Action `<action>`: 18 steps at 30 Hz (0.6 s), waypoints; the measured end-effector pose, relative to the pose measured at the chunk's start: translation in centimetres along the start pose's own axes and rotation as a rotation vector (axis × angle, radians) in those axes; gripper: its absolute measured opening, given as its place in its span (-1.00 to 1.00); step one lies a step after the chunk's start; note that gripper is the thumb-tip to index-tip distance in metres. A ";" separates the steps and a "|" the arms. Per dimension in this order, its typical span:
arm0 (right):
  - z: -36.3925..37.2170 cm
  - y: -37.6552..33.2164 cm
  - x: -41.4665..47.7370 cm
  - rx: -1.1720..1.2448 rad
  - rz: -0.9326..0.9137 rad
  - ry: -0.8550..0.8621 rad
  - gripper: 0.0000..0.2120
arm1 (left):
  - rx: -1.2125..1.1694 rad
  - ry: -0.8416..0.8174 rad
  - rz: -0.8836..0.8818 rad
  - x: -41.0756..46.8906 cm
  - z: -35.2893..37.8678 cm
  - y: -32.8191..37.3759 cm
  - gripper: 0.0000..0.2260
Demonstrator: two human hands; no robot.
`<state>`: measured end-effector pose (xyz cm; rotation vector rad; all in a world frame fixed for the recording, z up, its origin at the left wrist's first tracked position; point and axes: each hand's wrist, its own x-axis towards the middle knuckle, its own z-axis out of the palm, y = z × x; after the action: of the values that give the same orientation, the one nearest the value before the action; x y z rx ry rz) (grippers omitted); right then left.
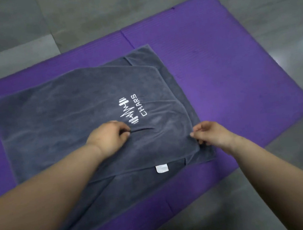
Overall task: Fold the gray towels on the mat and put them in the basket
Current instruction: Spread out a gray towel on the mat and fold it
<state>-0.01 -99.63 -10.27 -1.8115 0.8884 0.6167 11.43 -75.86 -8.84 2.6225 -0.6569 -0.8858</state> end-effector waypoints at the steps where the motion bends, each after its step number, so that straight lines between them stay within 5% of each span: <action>1: 0.4 0.7 -0.6 -0.014 0.010 -0.011 -0.74 | 0.035 -0.016 0.014 0.1 0.0 0.2 -0.80; 4: 0.7 1.9 -1.5 -0.018 0.036 -0.024 -0.70 | 0.265 -0.139 0.232 -1.2 1.2 1.0 -0.82; 8: 0.0 2.6 -1.4 -0.003 0.049 0.040 -0.69 | 0.492 -0.067 0.440 -4.3 4.1 -0.4 -0.50; 12: -0.4 3.3 -1.3 0.022 0.033 0.102 -0.69 | 0.316 0.041 0.524 -4.6 5.9 -2.5 -0.88; 18: -1.8 4.1 -2.4 -0.001 -0.046 0.242 -0.67 | 0.070 0.028 0.638 -6.1 6.0 -0.5 -0.76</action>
<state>-4.67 -101.57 -10.03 -1.9289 1.0032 0.3740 3.48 -73.08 -10.66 2.2337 -1.4217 -0.6281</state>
